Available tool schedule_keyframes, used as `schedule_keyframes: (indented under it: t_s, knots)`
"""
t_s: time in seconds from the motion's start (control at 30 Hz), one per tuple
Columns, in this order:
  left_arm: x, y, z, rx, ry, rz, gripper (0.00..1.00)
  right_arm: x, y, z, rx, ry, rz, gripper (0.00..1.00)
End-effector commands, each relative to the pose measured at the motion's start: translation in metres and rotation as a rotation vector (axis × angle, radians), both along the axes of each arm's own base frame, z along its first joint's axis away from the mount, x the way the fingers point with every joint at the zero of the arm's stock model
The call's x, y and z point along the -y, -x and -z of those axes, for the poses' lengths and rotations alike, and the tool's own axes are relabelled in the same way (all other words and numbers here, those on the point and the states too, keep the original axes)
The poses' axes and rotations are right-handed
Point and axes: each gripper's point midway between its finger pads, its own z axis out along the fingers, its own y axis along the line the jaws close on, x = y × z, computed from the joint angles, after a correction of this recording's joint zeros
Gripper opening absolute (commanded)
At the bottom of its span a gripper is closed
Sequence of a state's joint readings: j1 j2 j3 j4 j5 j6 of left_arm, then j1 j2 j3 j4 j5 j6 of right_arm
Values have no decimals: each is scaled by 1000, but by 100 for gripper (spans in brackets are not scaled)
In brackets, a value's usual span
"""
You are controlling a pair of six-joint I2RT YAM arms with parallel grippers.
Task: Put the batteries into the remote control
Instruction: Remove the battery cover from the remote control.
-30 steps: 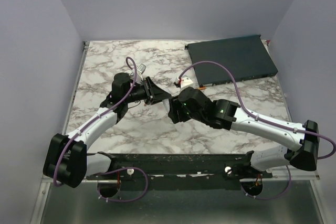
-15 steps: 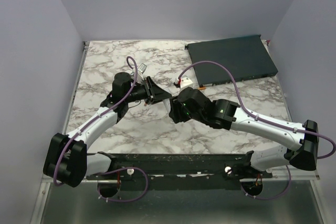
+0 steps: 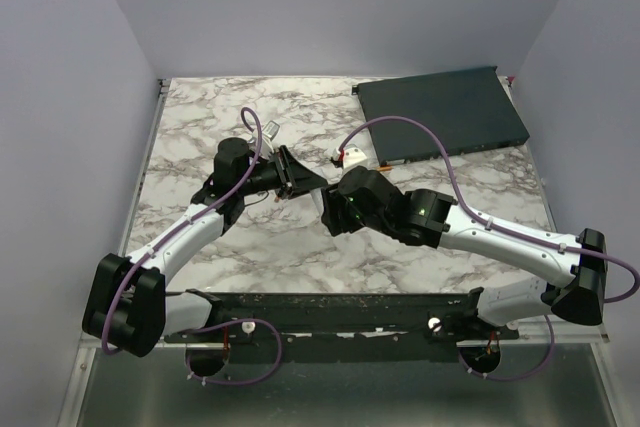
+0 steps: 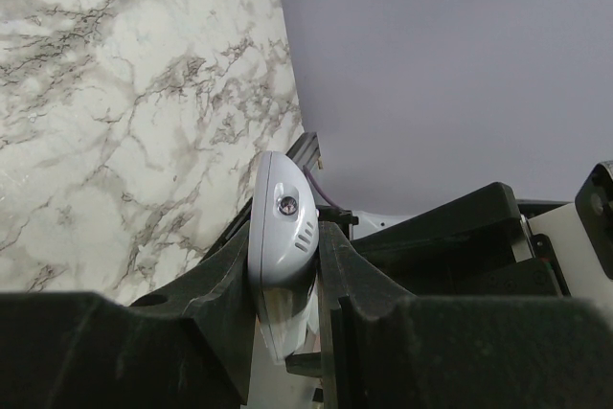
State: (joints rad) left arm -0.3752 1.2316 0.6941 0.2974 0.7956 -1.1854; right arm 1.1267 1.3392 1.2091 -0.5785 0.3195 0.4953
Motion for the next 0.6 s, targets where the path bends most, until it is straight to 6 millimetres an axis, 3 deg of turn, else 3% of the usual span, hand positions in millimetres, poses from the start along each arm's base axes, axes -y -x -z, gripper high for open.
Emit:
schedule_keyframes:
  t_s: [0.0, 0.57]
  knots:
    - [2, -5, -13, 46, 8, -5, 0, 5, 1, -7, 20, 17, -2, 58]
    - [2, -7, -12, 44, 9, -8, 0, 5, 1, -23, 47, -23, -15, 62]
